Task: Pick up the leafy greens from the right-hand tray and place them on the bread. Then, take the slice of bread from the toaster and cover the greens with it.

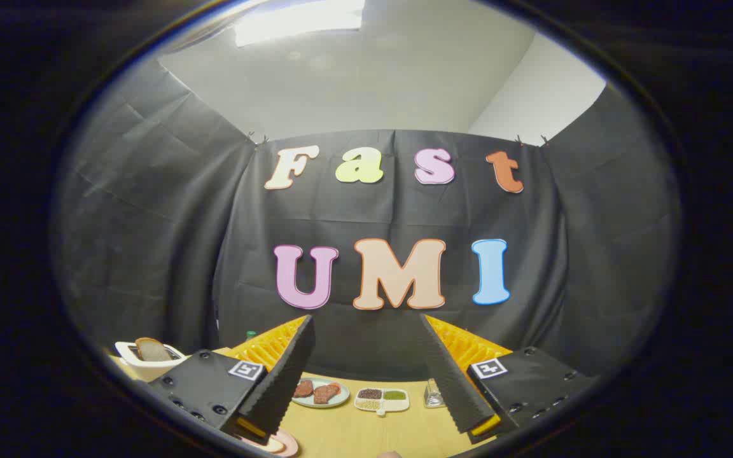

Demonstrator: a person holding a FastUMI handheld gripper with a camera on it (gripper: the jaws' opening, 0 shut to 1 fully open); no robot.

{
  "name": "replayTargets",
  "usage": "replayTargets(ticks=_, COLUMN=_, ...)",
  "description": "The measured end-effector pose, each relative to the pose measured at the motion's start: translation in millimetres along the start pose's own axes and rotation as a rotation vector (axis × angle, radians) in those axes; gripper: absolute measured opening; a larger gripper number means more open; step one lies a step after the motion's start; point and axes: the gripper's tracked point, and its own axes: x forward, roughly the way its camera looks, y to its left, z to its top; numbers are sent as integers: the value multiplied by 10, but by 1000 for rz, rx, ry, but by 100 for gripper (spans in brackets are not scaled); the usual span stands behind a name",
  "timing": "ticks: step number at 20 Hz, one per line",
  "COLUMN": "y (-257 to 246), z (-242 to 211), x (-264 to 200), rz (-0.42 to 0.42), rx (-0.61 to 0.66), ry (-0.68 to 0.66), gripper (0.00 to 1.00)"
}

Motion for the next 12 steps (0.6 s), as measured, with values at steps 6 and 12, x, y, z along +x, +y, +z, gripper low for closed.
replayTargets(ticks=6, y=-130, z=-64, x=68, rz=3, rx=25, ry=17, gripper=100)
replayTargets(ticks=12, y=-242, z=-105, x=109, rz=-2, rx=39, ry=23, gripper=100)
